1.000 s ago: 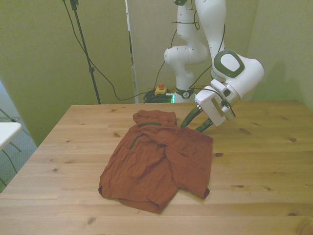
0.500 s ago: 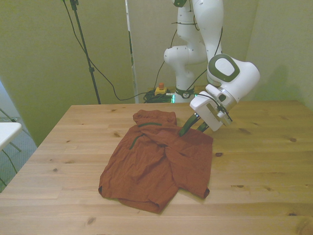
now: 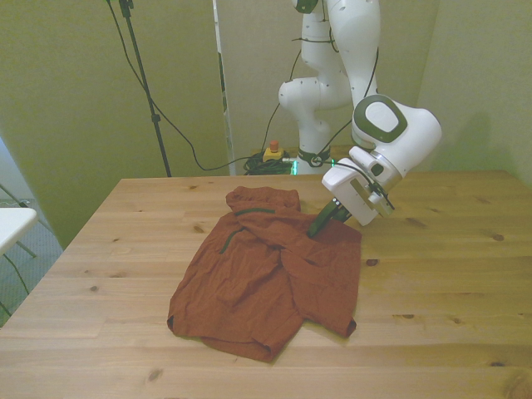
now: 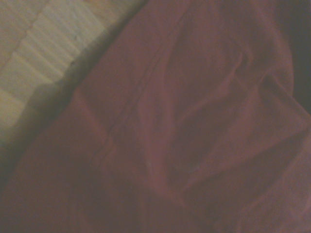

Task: Fold the shorts

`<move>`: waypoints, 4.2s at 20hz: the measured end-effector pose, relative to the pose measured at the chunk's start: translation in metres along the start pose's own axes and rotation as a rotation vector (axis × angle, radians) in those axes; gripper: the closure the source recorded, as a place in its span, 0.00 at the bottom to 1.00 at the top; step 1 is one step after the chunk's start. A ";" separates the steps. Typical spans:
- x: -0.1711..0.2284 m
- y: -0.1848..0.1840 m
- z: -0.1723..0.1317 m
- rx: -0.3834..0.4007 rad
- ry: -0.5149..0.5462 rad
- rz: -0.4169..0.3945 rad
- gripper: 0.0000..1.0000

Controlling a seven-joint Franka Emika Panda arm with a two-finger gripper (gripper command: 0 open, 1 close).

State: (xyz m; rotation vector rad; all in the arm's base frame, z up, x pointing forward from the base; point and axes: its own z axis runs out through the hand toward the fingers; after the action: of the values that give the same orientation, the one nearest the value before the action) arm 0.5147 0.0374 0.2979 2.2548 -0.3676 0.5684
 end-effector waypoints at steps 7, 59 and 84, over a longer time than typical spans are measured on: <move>0.007 0.004 0.002 -0.003 0.001 0.016 1.00; 0.231 0.225 0.214 0.929 -0.658 0.462 1.00; 0.210 0.300 0.277 1.094 -0.693 0.556 0.00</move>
State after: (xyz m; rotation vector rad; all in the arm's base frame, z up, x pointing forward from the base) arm 0.6458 -0.3850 0.4199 3.4089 -1.3087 0.2217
